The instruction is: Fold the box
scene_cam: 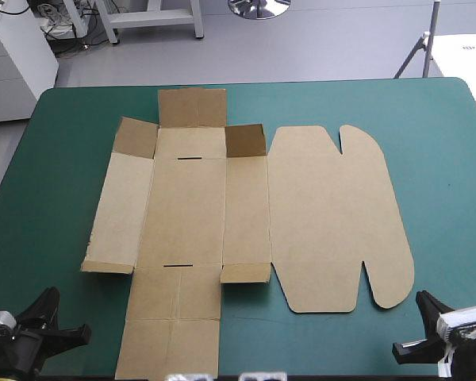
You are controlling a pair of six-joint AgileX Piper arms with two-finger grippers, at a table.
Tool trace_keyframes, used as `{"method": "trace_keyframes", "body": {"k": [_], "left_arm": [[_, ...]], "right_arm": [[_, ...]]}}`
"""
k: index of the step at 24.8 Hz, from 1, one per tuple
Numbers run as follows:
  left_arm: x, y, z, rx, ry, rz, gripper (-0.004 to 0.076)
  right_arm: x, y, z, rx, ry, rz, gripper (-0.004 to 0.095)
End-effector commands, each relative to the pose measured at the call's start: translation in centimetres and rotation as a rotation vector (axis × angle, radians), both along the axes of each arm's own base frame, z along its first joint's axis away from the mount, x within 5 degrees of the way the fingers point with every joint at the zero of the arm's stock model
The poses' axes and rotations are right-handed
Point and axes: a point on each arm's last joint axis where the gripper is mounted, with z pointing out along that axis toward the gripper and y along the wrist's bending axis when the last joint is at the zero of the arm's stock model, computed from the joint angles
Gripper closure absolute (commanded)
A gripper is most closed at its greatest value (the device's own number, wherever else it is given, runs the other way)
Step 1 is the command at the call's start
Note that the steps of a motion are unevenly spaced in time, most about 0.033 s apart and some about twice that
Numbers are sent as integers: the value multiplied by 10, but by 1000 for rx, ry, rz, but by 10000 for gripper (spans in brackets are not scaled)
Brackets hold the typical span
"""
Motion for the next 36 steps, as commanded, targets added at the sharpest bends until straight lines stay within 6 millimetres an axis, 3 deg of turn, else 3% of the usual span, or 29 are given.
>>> {"method": "trace_keyframes", "body": {"k": [1, 12, 17, 28, 36], "left_arm": [[-3, 0, 14, -12, -105, -4, 734], [-2, 0, 14, -12, -103, -4, 734], [7, -1, 17, -13, -50, -5, 734], [74, -4, 74, 57, 121, -30, 732], [130, -12, 75, 62, 321, -104, 707]], "right_arm": [[3, 0, 15, 11, -77, -4, 927], [3, 0, 15, 12, -77, -3, 927], [3, 0, 15, 12, -77, -3, 927], [3, 0, 15, 12, -77, -3, 927], [3, 0, 15, 12, -77, -3, 927]]}}
